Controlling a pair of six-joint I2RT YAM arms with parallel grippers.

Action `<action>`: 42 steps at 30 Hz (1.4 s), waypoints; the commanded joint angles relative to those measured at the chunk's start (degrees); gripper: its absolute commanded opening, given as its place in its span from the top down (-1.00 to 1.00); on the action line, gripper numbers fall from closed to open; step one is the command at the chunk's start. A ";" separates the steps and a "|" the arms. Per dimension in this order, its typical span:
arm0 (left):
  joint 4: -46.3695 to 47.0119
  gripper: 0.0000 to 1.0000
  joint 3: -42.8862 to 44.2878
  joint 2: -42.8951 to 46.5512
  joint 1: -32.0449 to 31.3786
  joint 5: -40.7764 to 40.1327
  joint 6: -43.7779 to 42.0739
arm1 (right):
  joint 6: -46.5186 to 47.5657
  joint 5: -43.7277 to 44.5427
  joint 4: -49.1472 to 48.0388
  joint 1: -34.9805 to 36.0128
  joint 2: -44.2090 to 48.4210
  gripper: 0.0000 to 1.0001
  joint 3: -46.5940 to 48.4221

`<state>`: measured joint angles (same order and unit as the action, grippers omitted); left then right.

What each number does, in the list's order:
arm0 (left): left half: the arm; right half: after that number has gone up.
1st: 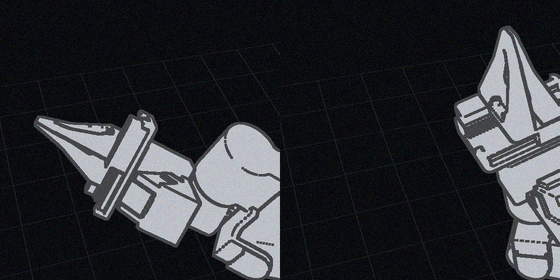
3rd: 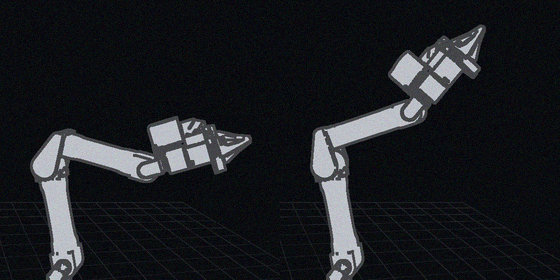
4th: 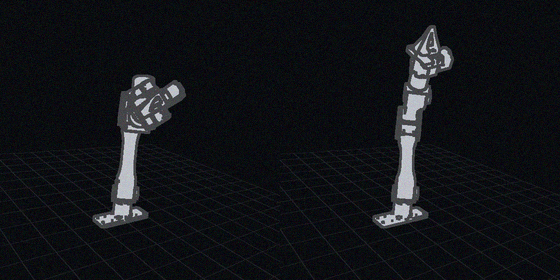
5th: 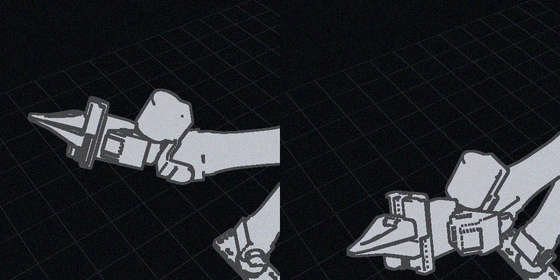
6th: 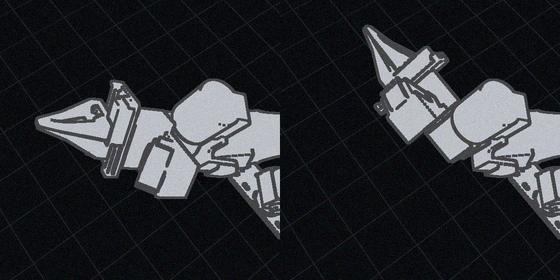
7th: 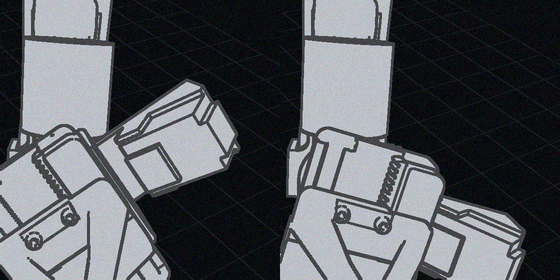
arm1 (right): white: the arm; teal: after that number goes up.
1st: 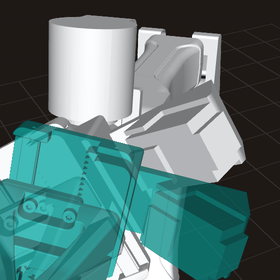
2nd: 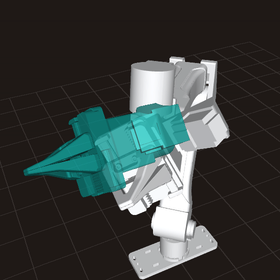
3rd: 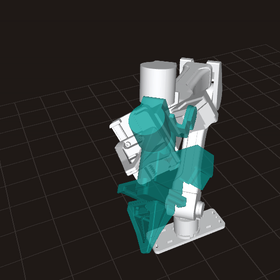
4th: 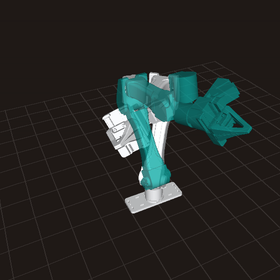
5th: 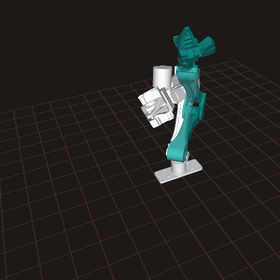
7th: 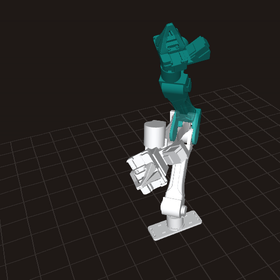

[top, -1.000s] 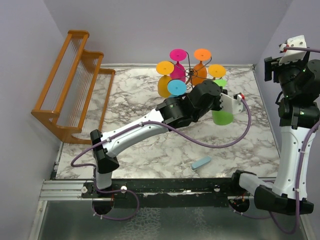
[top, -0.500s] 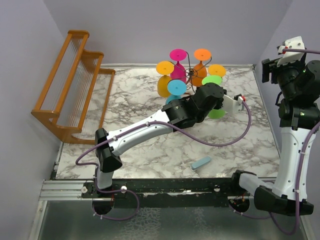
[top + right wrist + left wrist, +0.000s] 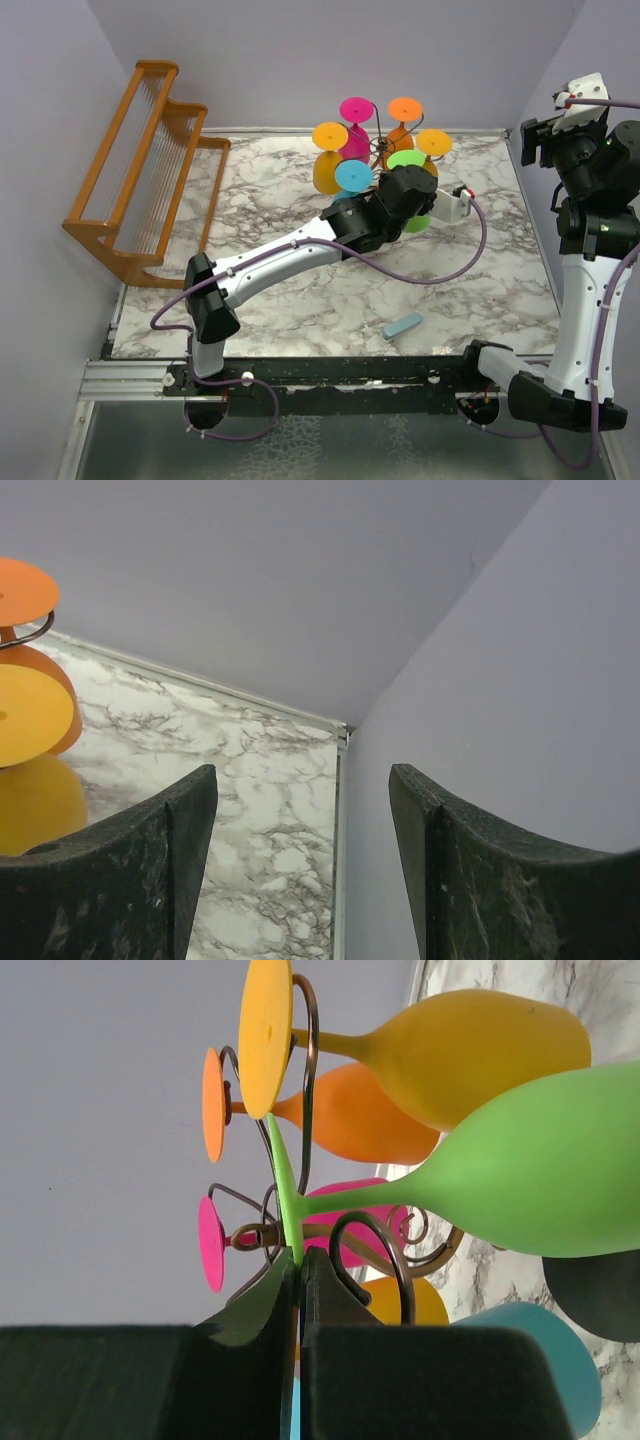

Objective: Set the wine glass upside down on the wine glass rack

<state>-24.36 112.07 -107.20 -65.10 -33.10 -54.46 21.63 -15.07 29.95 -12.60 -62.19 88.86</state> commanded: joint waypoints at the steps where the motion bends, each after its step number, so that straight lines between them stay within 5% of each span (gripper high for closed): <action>1: 1.44 1.00 -3.01 4.30 0.06 -1.31 -0.23 | -1.01 -1.75 0.39 -0.41 1.19 -0.38 -0.47; 42: -7.91 1.00 -6.45 13.48 0.28 9.89 2.56 | -1.68 -4.09 0.11 -0.41 1.28 -0.39 -1.30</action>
<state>-31.46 106.00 -96.16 -64.77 -26.04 -51.57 20.73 -17.65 29.95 -12.60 -61.69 88.01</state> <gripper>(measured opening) 0.020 0.692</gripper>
